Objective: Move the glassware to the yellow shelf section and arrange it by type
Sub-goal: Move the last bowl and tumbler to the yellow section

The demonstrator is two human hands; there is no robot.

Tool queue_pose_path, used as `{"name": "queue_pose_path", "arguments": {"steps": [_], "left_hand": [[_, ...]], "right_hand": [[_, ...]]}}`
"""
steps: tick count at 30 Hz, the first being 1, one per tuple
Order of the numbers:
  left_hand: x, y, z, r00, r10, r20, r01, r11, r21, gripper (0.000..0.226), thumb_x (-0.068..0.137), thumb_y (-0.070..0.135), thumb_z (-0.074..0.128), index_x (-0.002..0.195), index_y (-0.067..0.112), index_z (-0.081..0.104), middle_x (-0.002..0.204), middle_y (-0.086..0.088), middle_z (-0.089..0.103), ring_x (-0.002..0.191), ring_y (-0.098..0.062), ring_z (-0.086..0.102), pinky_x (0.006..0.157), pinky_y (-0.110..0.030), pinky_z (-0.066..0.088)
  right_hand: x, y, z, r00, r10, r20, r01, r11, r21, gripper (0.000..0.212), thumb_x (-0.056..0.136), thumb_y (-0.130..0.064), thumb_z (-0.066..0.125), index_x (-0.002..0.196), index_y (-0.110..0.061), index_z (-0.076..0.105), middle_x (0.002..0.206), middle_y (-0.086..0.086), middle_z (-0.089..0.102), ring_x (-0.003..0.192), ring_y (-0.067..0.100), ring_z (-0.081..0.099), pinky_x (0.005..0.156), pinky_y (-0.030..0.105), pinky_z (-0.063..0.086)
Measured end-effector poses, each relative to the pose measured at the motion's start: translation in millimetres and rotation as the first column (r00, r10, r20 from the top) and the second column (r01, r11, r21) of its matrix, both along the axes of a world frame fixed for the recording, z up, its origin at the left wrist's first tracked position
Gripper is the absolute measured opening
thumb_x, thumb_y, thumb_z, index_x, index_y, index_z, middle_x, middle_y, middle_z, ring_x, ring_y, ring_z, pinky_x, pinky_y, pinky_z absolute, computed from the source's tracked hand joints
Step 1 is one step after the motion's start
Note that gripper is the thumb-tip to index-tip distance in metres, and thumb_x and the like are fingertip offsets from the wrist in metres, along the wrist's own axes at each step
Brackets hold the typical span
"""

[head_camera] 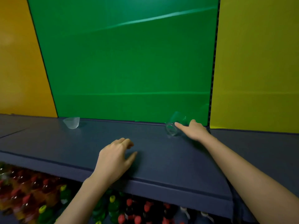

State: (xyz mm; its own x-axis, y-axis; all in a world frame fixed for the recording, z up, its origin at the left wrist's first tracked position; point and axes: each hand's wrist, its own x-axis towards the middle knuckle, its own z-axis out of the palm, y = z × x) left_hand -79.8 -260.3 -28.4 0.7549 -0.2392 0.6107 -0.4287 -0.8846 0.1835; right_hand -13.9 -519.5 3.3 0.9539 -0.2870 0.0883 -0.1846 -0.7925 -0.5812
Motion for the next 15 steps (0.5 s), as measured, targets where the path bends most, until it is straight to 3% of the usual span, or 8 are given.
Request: {"name": "queue_pose_path", "arguments": {"steps": [4, 6, 10, 15], "left_hand": [[39, 22, -4, 1.000, -0.028, -0.003, 0.028, 1.000, -0.014, 0.028, 0.084, 0.039, 0.055, 0.106, 0.021, 0.058, 0.105, 0.007, 0.063, 0.098, -0.016, 0.059, 0.068, -0.027, 0.038], [54, 34, -5, 0.999, -0.034, 0.000, 0.034, 0.999, -0.021, 0.027, 0.084, 0.039, 0.056, 0.104, 0.021, 0.059, 0.103, 0.008, 0.063, 0.097, -0.016, 0.060, 0.066, -0.026, 0.038], [79, 61, -6, 0.999, -0.023, 0.024, 0.024, 0.998, -0.056, 0.026, 0.084, 0.040, 0.056, 0.103, 0.022, 0.059, 0.102, 0.009, 0.063, 0.096, -0.015, 0.060, 0.065, -0.026, 0.040], [105, 103, -8, 1.000, -0.006, 0.018, 0.007, 0.997, -0.076, 0.025, 0.082, 0.037, 0.059, 0.099, 0.020, 0.060, 0.098, 0.006, 0.063, 0.094, -0.019, 0.061, 0.065, -0.030, 0.044]], "right_hand": [[39, 15, 0, 0.997, -0.067, -0.034, 0.072, 0.982, 0.175, 0.105, 0.073, -0.075, 0.044, 0.139, 0.004, 0.026, 0.145, 0.019, 0.038, 0.122, 0.036, 0.049, 0.100, 0.041, 0.043], [55, 24, -2, 0.993, -0.112, -0.042, 0.118, 0.976, 0.182, 0.110, 0.070, -0.078, 0.046, 0.138, 0.006, 0.025, 0.142, 0.020, 0.041, 0.120, 0.036, 0.050, 0.099, 0.041, 0.043], [79, 38, -1, 0.980, -0.197, -0.027, 0.198, 0.976, 0.091, 0.108, 0.069, -0.072, 0.055, 0.138, 0.006, 0.024, 0.143, 0.021, 0.041, 0.129, 0.037, 0.043, 0.100, 0.038, 0.039], [95, 66, 8, 0.985, -0.163, -0.060, 0.157, 0.983, -0.093, 0.092, 0.065, -0.066, 0.065, 0.124, 0.001, 0.047, 0.131, 0.018, 0.054, 0.120, 0.034, 0.051, 0.088, 0.031, 0.042]]}}
